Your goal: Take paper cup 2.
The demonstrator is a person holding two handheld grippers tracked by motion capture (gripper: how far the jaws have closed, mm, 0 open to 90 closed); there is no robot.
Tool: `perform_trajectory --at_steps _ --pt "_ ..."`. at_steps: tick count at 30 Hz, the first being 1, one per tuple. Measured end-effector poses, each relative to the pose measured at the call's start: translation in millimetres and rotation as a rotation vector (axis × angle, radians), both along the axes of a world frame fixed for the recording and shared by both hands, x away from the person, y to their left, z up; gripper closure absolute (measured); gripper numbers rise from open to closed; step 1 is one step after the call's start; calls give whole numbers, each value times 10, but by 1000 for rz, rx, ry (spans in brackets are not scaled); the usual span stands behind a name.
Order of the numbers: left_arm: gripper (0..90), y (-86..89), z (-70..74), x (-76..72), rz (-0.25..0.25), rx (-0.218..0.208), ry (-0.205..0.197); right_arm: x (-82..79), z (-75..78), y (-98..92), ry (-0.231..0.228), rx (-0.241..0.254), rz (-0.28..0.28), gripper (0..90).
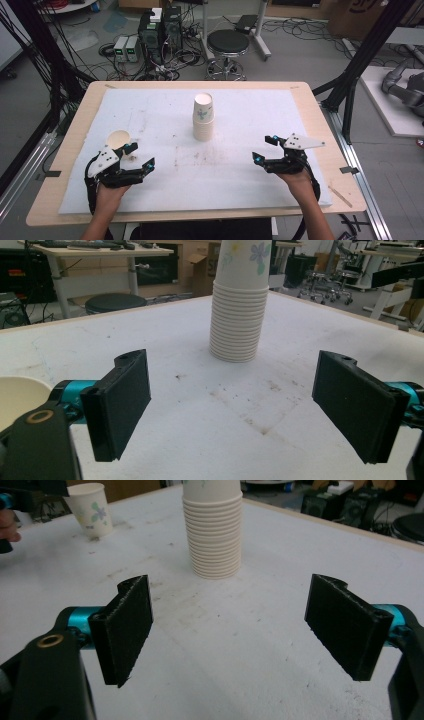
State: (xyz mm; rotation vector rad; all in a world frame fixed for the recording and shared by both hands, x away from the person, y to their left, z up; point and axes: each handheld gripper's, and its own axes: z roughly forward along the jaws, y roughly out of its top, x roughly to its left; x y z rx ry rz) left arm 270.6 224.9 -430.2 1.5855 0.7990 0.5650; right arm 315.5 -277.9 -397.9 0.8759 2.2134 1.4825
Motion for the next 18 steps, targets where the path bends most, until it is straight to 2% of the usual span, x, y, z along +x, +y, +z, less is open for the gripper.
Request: perform_trajectory --at_steps 4,9,14,18 --pt "155 9 -11 9 -4 -6 10 118 100 78 -14 17 17 199" --pt "155 19 -13 1 -8 -7 9 279 269 227 -16 -2 40 199" --pt "155 16 -11 -6 -7 -9 9 461 360 348 37 -24 71 198" --pt "155 -13 -13 0 -20 -6 11 600 455 463 42 -28 92 198"
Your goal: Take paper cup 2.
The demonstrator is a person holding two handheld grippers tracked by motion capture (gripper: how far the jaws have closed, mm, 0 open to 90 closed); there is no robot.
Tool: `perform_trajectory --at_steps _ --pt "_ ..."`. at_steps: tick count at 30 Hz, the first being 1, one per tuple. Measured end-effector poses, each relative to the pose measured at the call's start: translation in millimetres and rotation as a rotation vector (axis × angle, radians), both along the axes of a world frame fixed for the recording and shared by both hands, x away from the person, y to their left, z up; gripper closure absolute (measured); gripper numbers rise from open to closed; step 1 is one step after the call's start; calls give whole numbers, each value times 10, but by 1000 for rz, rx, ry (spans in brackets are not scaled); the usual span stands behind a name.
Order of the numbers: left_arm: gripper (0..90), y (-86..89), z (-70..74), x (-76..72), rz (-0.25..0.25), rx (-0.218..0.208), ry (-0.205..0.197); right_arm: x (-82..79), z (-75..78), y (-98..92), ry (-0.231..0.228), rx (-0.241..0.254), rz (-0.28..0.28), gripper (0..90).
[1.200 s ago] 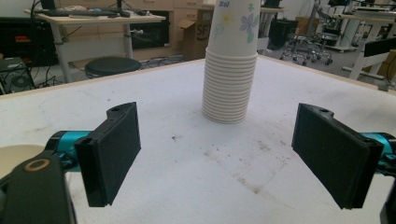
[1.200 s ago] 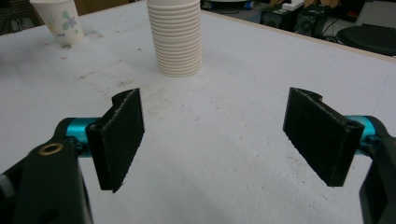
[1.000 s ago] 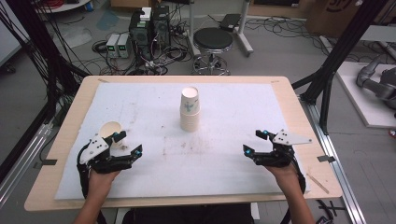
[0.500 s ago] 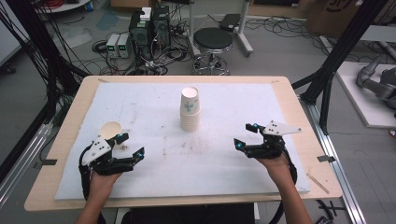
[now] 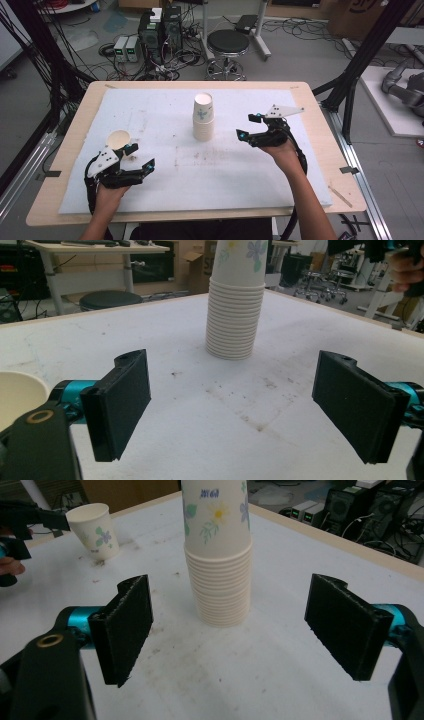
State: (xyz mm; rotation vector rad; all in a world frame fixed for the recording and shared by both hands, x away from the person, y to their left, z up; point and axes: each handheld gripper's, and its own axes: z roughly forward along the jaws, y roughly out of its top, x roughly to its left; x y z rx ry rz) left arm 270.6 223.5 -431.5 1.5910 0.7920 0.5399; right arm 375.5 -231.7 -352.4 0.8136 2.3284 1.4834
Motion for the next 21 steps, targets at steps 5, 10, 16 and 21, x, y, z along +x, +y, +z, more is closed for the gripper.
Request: perform_trajectory --at_steps 5,10,16,21 --pt "155 -21 -8 14 -19 6 7 121 148 182 -23 -12 35 199" --pt "155 -33 -10 21 -22 0 8 273 243 333 -16 -13 52 199" --pt "155 -47 -12 26 -34 1 8 429 313 558 -18 -44 82 199" --pt "155 -50 -13 25 -41 -2 6 574 316 712 1 -63 86 199"
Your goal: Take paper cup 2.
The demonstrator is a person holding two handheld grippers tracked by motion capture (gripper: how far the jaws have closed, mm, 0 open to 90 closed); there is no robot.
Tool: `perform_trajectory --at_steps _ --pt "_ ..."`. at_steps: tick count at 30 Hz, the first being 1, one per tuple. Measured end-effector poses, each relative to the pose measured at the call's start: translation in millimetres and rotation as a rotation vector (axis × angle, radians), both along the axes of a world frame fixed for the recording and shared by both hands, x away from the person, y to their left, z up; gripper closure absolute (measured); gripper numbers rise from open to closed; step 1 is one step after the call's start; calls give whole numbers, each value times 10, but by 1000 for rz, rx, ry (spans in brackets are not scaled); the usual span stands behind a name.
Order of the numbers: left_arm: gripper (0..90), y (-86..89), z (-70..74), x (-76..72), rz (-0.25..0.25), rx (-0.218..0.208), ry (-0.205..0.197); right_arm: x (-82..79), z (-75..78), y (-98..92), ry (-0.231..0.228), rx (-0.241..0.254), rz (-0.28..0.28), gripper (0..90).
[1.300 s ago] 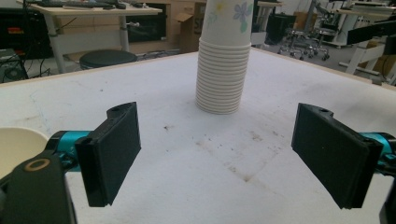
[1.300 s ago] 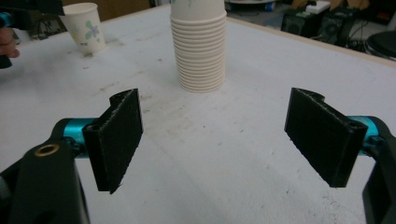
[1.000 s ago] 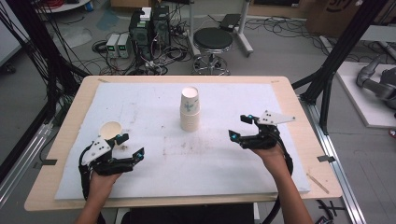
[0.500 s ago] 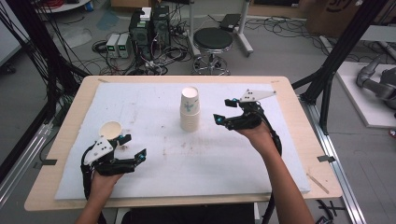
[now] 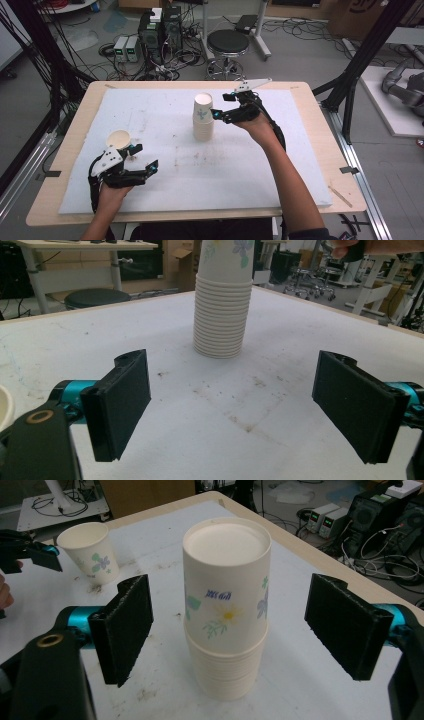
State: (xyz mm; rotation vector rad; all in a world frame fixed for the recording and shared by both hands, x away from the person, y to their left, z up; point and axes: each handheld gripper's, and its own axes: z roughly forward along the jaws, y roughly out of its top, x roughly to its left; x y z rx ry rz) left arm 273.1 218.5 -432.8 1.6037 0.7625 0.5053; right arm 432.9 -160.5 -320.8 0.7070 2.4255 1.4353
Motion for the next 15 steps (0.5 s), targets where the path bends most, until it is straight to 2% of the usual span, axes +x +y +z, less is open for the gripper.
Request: perform_trajectory --at_steps 1,7,13,15 --pt "155 0 0 0 -2 0 0 32 4 29 -13 -6 7 199" --pt "155 -4 -3 0 -12 -6 5 131 -23 137 32 -31 2 198" --pt "155 -22 -4 8 -18 -6 6 214 -61 232 49 -38 11 198" --pt "155 -24 -3 12 -20 -4 5 238 -48 281 42 -41 18 199"
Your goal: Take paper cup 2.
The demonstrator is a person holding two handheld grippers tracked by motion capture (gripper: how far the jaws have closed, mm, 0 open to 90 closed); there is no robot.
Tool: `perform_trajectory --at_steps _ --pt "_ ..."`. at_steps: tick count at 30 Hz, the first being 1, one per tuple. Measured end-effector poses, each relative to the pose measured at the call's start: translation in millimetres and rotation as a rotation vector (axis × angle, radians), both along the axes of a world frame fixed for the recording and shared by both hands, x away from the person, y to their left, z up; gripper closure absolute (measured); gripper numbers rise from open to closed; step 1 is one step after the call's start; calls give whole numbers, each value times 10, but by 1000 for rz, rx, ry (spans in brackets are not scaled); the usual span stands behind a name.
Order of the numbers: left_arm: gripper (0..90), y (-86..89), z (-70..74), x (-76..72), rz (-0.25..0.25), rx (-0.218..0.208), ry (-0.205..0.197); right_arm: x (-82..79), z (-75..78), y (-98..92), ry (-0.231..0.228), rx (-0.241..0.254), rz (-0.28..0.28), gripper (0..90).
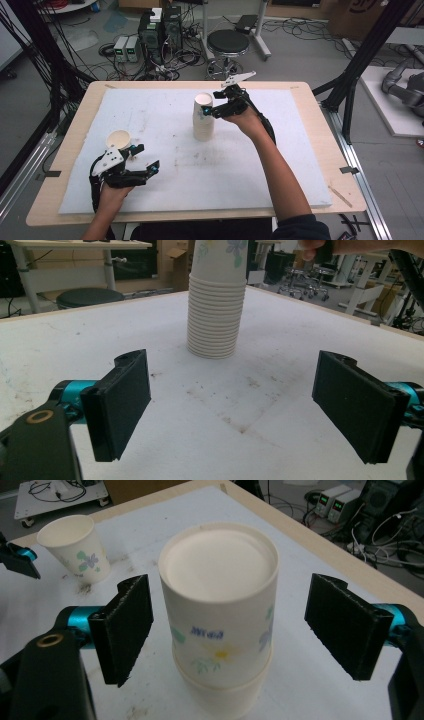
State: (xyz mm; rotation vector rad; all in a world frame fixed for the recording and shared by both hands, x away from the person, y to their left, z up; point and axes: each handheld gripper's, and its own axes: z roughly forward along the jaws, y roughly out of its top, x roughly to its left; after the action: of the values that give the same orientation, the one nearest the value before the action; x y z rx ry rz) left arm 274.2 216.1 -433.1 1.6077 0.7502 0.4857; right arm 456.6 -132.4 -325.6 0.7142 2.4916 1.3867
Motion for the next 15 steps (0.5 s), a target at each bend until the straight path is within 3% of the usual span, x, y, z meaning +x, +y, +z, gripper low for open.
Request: perform_trajectory --at_steps 15 --pt "155 6 -10 -1 -2 0 10 121 -92 158 23 14 20 221"
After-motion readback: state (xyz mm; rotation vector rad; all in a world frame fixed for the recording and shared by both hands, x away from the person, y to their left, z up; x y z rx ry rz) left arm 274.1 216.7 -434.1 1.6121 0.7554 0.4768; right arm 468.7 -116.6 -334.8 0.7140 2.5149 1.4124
